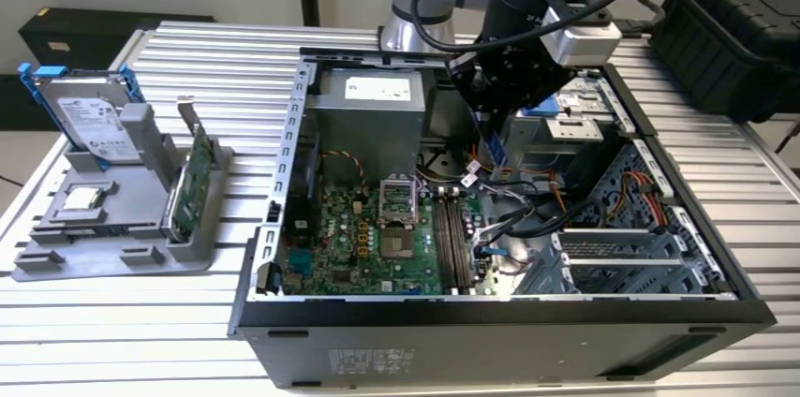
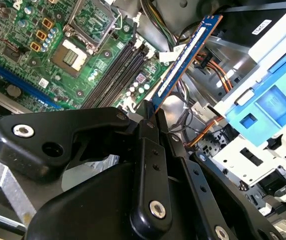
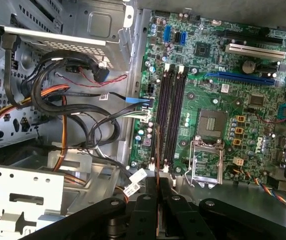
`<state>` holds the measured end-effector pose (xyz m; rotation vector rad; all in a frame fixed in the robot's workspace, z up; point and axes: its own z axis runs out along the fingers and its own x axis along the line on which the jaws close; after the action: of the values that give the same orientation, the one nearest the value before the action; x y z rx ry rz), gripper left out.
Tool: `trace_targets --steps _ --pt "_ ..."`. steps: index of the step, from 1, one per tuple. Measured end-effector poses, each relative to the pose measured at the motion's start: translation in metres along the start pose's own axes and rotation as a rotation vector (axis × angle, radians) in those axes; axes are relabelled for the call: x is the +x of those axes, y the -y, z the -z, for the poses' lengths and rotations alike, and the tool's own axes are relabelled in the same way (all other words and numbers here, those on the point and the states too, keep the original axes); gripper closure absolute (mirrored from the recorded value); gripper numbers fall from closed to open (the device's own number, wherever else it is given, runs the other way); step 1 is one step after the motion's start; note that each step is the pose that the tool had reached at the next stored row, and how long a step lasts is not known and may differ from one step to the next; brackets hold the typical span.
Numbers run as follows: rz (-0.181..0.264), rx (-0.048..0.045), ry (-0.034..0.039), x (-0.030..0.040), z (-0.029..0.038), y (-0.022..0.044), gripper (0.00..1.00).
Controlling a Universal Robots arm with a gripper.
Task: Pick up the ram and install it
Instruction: 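Insert the ram into the slot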
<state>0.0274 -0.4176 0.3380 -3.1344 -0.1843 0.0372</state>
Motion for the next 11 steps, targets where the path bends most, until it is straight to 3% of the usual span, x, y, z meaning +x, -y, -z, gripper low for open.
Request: trace_targets --steps 11 --pt "0.000 0.0000 0.0000 0.0010 -0.0043 -0.0001 1.00"
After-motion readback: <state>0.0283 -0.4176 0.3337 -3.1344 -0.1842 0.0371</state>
